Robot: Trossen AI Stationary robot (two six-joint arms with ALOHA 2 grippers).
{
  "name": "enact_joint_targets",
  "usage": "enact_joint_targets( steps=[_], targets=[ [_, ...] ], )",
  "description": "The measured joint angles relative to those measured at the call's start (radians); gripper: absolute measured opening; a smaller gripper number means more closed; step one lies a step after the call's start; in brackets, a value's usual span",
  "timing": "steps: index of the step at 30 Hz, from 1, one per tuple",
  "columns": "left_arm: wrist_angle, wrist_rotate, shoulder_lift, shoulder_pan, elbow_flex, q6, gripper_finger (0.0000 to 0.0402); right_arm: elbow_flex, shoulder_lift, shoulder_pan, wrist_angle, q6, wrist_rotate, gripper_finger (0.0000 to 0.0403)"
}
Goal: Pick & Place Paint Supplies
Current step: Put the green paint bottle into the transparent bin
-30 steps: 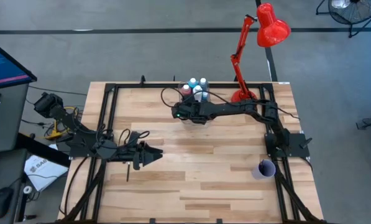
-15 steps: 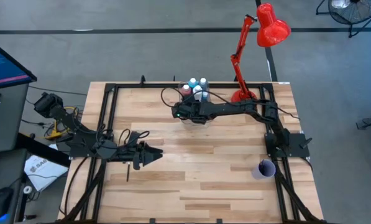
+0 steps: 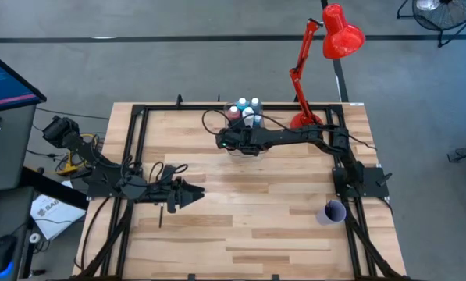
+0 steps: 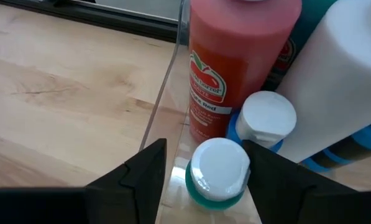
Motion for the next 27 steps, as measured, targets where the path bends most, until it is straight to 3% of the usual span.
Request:
enact_joint_targets(
  steps=[15, 27],
  targets=[
    [0.0, 0.002, 0.0, 0.0, 0.0, 0.022, 0.0233, 0.0, -0.001, 0.001, -0.063, 0.015, -0.073, 0.0241],
    [-0.001, 0.004, 0.0, 0.0, 0.0, 0.054, 0.0233, 0.048, -0.013, 0.003, -0.209, 0.058, -0.109, 0.0245]
  ],
)
